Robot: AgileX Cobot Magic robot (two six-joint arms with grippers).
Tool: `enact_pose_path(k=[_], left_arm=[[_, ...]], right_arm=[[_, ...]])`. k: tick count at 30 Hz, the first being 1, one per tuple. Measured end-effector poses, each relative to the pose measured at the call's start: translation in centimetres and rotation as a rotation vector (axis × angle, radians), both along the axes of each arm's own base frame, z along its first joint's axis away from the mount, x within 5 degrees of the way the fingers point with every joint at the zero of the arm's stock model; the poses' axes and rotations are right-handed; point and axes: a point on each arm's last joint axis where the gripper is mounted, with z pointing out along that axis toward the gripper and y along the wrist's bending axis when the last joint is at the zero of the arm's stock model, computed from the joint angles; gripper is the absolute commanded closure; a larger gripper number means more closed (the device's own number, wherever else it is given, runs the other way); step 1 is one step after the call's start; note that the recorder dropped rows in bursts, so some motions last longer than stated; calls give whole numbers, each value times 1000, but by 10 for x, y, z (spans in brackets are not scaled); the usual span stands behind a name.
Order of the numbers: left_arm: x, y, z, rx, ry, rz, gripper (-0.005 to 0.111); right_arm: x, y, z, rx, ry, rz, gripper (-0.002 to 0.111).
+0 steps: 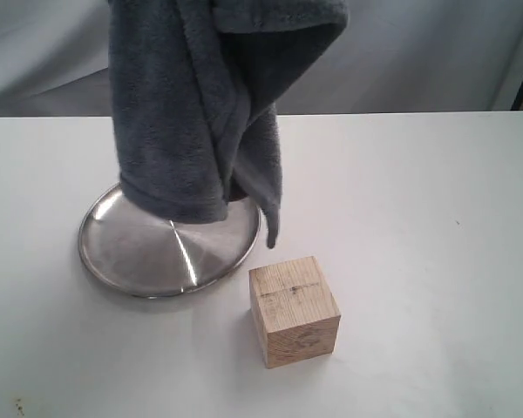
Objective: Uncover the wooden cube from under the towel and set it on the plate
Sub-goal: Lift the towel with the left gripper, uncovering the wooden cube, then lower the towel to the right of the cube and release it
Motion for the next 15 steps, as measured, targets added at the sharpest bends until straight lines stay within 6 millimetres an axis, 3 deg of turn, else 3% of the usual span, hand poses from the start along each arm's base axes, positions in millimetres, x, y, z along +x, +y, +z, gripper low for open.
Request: enact_pose_path(k=[2, 7, 9, 15], left_arm=[[18, -17, -15, -15, -18, 23, 107], [54, -84, -80, 126, -103, -15, 107], [72, -102, -103, 129, -80, -32, 107], [106, -138, -144, 137, -26, -85, 107]], right_arm=[[0, 0, 0, 0, 0, 0, 108], [0, 0, 0, 0, 0, 0, 108], [0, 0, 0, 0, 0, 0, 108], [0, 0, 0, 0, 0, 0, 108]])
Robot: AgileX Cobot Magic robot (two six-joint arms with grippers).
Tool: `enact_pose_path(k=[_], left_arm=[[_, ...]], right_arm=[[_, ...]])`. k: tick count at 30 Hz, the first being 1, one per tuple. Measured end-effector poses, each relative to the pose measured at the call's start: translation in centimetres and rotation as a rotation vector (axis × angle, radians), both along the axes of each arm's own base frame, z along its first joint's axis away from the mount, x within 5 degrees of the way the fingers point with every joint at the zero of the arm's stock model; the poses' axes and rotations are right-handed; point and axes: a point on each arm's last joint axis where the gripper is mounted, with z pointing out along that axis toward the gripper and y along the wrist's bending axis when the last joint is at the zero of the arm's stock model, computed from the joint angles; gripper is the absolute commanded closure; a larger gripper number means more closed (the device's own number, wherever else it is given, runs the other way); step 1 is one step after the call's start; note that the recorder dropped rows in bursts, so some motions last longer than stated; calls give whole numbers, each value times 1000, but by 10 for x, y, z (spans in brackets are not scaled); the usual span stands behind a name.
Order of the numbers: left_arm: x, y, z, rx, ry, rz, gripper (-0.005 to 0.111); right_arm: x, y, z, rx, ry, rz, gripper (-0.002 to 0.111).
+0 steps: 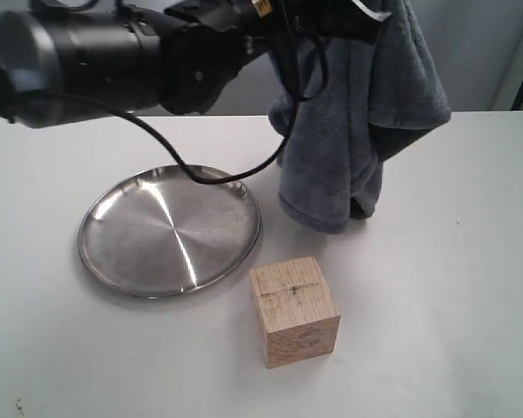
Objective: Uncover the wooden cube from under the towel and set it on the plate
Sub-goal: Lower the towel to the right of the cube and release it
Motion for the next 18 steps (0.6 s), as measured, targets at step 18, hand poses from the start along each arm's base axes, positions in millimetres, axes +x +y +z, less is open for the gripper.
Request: enact_pose_path(k=[18], left_arm=[[28, -6, -201, 532, 637, 18, 107]], right_arm=[[0, 0, 0, 0, 0, 0, 108]])
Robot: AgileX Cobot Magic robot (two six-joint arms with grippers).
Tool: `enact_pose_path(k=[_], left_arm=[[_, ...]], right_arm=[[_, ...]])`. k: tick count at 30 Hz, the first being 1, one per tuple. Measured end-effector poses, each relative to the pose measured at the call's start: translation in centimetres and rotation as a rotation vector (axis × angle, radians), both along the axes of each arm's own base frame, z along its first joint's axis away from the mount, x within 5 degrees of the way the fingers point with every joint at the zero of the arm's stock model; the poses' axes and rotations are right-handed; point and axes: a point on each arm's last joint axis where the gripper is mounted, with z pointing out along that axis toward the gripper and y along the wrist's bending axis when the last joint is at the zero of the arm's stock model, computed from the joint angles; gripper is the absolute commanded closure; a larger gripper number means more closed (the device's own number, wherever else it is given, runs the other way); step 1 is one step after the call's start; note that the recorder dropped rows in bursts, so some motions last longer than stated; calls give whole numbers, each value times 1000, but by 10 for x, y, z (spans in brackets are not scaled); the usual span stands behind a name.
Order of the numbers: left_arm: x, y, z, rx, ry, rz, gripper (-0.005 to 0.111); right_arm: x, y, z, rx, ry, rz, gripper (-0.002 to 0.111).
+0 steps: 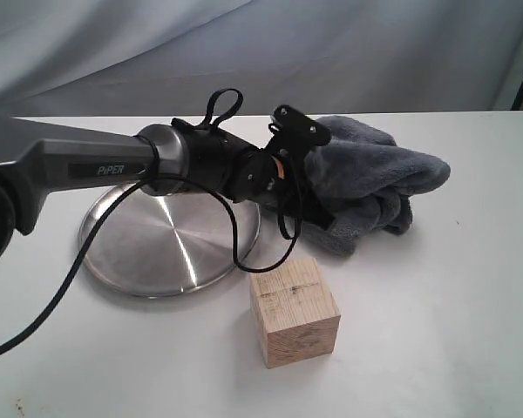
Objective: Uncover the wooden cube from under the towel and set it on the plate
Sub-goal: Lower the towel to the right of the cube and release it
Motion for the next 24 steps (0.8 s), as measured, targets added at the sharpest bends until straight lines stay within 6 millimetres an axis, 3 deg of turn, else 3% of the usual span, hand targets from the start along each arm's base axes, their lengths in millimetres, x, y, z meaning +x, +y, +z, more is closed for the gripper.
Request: enact_pose_path(k=[4, 7, 9, 11, 12, 14, 20, 24], left_arm=[[-8, 6, -14, 88, 121, 6, 106], [-10, 5, -6, 44, 167, 44, 104], [-11, 4, 1, 27, 183, 55, 87], [-14, 4, 7, 0, 211, 75, 54], [-15, 3, 11, -16, 225, 85, 27], [-17, 2, 15, -43, 243, 96, 1], [-25, -4, 25, 12, 345, 52, 2], [-29, -6, 47, 64, 420, 8, 2]], right_arm=[[0, 0, 0, 0, 0, 0, 108], [0, 0, 0, 0, 0, 0, 108], [0, 0, 0, 0, 0, 0, 108], [0, 0, 0, 0, 0, 0, 108], [0, 0, 0, 0, 0, 0, 108], [0, 0, 0, 0, 0, 0, 108], [0, 0, 0, 0, 0, 0, 108], [0, 0, 0, 0, 0, 0, 108]])
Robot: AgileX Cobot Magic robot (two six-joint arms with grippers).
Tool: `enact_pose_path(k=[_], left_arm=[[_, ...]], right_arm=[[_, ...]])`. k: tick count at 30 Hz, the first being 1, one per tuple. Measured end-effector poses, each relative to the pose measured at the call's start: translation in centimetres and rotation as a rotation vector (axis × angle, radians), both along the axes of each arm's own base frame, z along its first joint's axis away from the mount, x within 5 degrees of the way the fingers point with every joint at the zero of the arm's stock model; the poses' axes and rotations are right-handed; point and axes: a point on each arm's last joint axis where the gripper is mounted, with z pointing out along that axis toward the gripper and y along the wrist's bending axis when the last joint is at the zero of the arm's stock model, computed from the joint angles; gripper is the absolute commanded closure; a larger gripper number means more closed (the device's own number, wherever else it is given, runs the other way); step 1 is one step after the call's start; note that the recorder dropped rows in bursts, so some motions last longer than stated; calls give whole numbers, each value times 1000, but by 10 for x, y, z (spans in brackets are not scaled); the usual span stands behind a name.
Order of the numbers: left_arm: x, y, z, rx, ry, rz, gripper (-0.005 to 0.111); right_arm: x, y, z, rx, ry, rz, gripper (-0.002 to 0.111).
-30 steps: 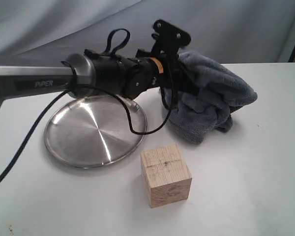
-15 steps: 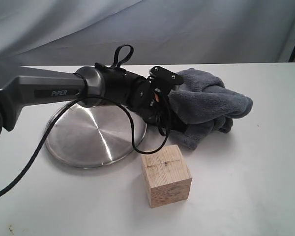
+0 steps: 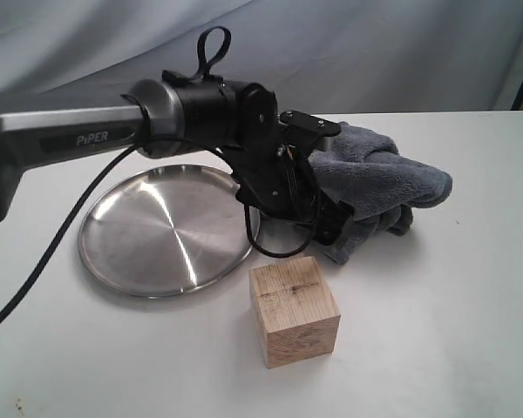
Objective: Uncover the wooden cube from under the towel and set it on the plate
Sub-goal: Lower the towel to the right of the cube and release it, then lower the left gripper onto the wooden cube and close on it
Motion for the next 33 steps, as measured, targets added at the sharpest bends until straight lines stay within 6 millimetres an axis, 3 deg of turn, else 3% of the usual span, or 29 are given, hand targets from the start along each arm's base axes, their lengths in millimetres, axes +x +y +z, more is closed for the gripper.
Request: enact_pose_path(k=[4, 8, 14, 19, 24, 26, 27, 31, 33], left_arm=[[-6, 3, 31, 13, 30, -32, 2], [-16, 10, 74, -18, -17, -69, 2], [-41, 28, 127, 0, -34, -227, 2], [-61, 30, 144, -63, 31, -317, 2], [-75, 25, 133, -48, 71, -378, 4], [-78, 27, 124, 8, 69, -405, 15], [-79, 27, 120, 36, 63, -418, 27], [-81, 38, 99, 210, 33, -472, 106], [-83, 44, 88, 266, 43, -506, 104]], right_arm=[[0, 0, 0, 0, 0, 0, 108], [0, 0, 0, 0, 0, 0, 108], [0, 0, 0, 0, 0, 0, 108], [0, 0, 0, 0, 2, 0, 108], [0, 0, 0, 0, 2, 0, 108], [0, 0, 0, 0, 2, 0, 108], [0, 0, 0, 0, 2, 0, 108], [0, 0, 0, 0, 2, 0, 108], [0, 0, 0, 0, 2, 0, 108]])
